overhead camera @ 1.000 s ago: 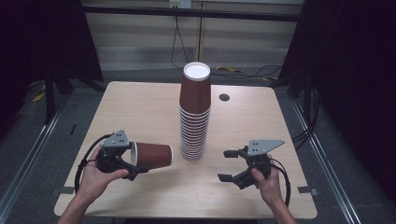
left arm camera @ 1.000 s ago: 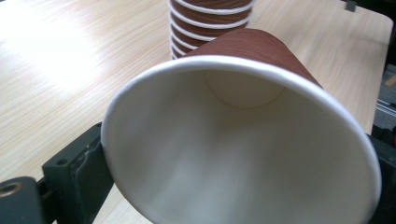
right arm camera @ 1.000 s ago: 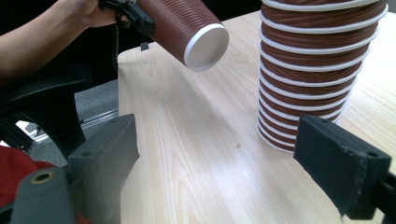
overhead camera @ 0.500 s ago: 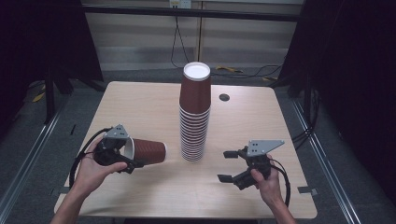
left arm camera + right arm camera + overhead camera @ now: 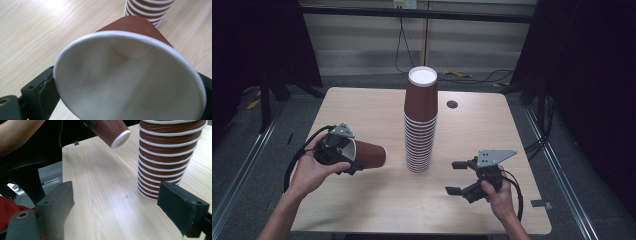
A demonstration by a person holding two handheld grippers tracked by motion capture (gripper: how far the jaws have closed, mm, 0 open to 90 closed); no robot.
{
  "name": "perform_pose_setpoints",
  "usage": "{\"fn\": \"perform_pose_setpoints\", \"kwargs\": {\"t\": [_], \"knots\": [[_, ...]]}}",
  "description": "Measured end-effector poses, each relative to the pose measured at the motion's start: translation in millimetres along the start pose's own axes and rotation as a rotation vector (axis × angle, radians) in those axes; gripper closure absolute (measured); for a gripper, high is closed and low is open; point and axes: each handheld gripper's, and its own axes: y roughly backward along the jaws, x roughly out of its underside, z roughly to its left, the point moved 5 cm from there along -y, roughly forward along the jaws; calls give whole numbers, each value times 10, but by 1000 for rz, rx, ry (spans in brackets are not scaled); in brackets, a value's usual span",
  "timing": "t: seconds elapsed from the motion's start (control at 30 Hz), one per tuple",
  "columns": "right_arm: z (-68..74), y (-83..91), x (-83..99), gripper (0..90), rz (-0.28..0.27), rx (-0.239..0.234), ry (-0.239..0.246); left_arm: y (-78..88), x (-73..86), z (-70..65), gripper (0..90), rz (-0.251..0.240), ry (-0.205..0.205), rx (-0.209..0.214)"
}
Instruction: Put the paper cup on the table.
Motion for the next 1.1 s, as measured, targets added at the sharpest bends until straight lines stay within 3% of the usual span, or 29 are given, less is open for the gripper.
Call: {"fn": "perform_pose_setpoints", "kwargs": {"t": [0.07, 0.23, 0.7, 0.77, 1.1], "knots": [[-3, 2, 0, 133, 1, 4, -1, -14, -22, 13, 37, 39, -12, 3], [-1, 7, -2, 133, 2, 5, -2, -56, -65, 43, 36, 67, -9, -4], [-15, 5, -5, 133, 6, 10, -6, -144, -134, 118, 32, 210, -19, -12], [-22, 2, -2, 133, 8, 12, -8, -171, -155, 134, 32, 230, -16, -30], [-24, 19, -2, 134, 9, 22, -9, -291, -208, 160, 28, 267, -20, -30]]}}
